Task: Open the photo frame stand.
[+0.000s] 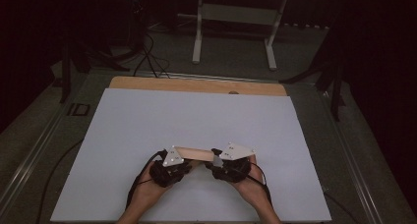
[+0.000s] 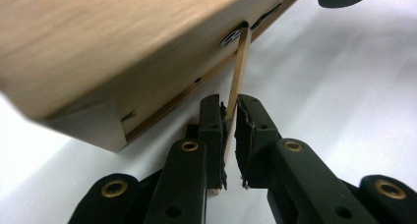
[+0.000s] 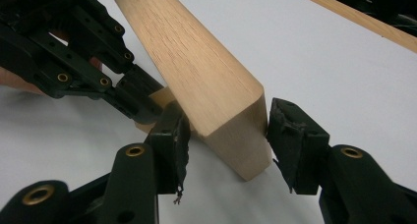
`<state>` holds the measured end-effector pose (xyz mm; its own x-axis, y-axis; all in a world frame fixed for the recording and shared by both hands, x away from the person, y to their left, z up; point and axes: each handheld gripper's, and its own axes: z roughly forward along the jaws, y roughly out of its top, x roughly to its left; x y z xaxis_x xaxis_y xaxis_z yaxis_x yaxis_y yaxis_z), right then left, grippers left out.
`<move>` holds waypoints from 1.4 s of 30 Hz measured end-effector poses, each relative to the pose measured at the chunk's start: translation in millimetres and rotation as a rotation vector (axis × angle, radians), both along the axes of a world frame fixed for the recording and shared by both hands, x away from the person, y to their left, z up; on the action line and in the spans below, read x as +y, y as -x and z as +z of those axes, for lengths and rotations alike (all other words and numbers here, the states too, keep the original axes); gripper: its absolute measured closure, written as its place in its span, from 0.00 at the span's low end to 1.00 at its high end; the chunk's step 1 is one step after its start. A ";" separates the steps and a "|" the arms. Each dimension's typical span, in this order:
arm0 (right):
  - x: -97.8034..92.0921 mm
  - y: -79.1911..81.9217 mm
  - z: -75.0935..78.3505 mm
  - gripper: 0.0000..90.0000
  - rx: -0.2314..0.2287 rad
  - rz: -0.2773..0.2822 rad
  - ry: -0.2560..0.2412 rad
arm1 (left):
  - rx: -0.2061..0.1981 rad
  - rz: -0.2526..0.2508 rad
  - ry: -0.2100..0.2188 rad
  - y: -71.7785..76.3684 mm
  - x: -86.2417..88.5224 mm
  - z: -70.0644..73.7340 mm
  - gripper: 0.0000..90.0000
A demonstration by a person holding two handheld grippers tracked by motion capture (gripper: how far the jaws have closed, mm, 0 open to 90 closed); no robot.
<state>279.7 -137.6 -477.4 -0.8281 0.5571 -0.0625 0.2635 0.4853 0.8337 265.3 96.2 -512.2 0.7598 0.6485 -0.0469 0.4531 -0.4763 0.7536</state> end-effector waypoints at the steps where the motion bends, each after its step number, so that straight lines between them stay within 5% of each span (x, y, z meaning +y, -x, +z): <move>1: -0.4 -0.1 -0.1 0.56 0.001 0.000 -0.002 | -0.001 0.000 -0.001 0.0 0.0 0.0 0.91; 19: -2.2 0.5 -1.3 0.38 0.009 0.002 -0.001 | -0.011 0.022 -0.003 2.9 7.8 0.8 0.78; 42: -17.5 -3.4 -0.5 0.36 0.032 0.027 0.001 | -0.038 0.030 -0.013 8.4 19.4 6.3 0.74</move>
